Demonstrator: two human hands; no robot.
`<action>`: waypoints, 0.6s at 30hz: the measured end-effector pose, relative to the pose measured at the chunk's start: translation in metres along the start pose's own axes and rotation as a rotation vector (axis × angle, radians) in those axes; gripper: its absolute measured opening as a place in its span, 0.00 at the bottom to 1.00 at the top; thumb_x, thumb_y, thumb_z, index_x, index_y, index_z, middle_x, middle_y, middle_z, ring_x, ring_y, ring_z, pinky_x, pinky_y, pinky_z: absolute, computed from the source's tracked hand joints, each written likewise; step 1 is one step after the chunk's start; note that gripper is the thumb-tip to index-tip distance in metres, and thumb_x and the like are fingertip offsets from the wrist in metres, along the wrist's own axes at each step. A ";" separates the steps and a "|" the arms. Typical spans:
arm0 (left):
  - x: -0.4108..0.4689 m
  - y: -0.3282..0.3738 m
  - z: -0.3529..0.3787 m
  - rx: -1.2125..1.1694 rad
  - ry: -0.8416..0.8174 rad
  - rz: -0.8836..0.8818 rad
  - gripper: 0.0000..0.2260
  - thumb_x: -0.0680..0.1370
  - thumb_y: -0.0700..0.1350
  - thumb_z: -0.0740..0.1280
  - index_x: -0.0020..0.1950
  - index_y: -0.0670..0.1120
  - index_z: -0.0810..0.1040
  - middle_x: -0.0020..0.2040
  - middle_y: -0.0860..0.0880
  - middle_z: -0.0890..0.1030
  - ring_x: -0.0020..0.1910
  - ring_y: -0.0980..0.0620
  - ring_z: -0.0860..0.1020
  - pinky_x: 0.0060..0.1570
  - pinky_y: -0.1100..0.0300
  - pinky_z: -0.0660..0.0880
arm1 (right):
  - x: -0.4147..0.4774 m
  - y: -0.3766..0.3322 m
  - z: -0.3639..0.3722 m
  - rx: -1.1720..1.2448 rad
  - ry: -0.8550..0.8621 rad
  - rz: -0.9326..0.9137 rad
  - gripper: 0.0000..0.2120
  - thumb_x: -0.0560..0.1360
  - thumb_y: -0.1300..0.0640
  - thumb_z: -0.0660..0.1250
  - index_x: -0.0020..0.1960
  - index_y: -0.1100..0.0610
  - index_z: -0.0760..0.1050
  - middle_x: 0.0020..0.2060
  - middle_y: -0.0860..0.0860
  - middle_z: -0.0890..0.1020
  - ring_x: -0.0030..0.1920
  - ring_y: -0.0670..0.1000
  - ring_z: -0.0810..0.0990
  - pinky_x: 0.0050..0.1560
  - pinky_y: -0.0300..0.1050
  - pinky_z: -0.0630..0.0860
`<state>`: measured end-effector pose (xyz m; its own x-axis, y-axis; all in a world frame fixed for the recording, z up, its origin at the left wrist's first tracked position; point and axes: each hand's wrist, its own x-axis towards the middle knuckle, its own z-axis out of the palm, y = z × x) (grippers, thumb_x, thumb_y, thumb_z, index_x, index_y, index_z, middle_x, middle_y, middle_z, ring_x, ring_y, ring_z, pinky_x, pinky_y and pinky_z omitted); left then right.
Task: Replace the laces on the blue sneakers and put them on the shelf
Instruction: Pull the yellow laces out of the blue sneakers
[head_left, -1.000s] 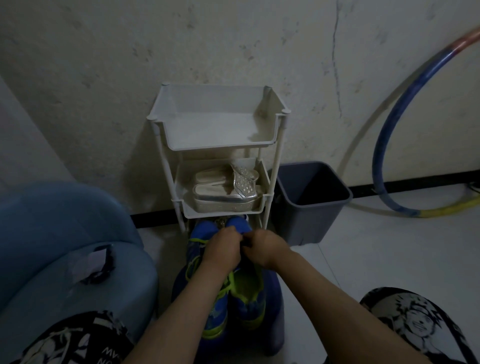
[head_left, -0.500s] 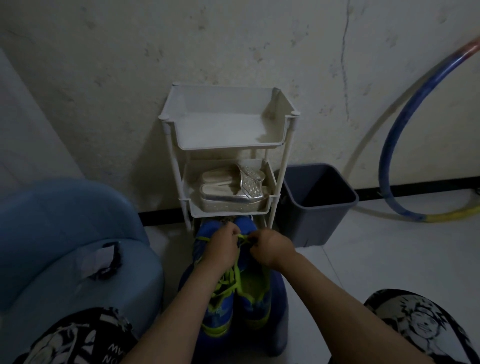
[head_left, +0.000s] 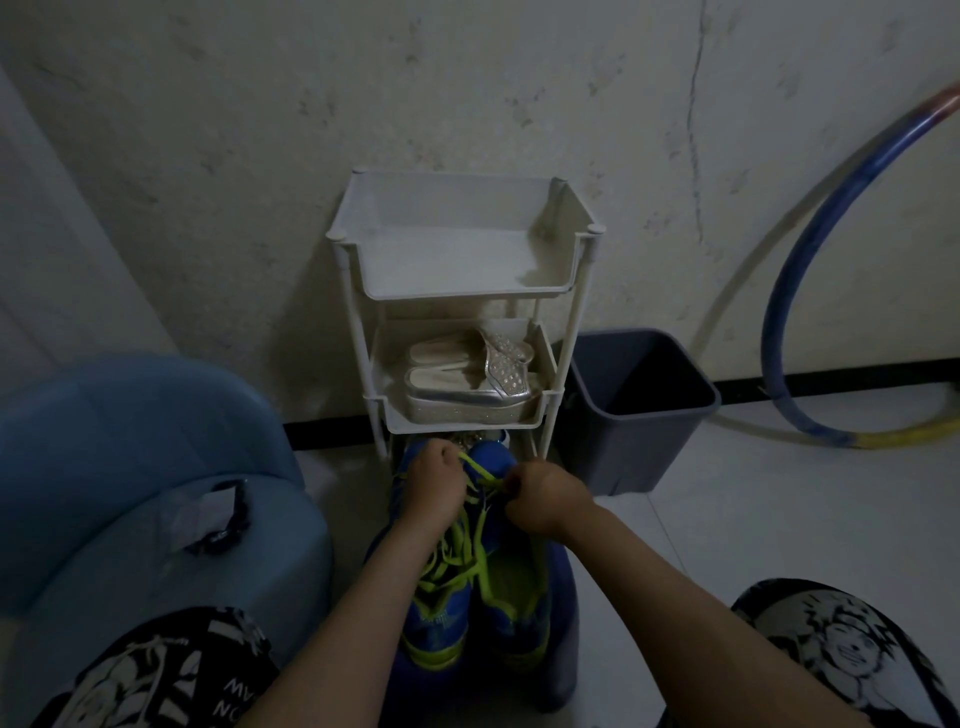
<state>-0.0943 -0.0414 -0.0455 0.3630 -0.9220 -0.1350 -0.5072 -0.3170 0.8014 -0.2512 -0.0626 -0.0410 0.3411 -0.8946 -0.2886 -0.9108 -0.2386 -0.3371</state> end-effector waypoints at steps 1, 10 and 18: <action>0.001 0.000 -0.001 0.008 -0.007 -0.001 0.10 0.83 0.46 0.54 0.47 0.49 0.73 0.47 0.48 0.75 0.44 0.51 0.72 0.45 0.56 0.66 | 0.000 0.000 0.001 0.000 0.011 0.002 0.12 0.74 0.53 0.65 0.57 0.51 0.79 0.53 0.52 0.80 0.54 0.53 0.80 0.53 0.49 0.79; -0.007 0.009 -0.005 0.407 -0.039 0.556 0.21 0.74 0.39 0.60 0.64 0.54 0.79 0.61 0.56 0.78 0.61 0.52 0.71 0.64 0.53 0.68 | 0.002 0.000 0.006 0.017 0.123 -0.011 0.12 0.79 0.51 0.61 0.55 0.53 0.81 0.52 0.54 0.81 0.51 0.56 0.81 0.48 0.46 0.76; -0.013 0.011 -0.004 0.758 -0.085 0.533 0.11 0.80 0.52 0.61 0.54 0.55 0.82 0.51 0.50 0.80 0.55 0.48 0.74 0.56 0.53 0.68 | 0.003 0.002 0.008 0.073 0.113 -0.011 0.12 0.79 0.50 0.62 0.52 0.54 0.82 0.49 0.53 0.82 0.48 0.53 0.81 0.46 0.47 0.78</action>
<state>-0.1011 -0.0321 -0.0324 -0.1081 -0.9913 0.0754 -0.9765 0.1201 0.1792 -0.2503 -0.0626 -0.0493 0.3188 -0.9299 -0.1832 -0.8863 -0.2239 -0.4055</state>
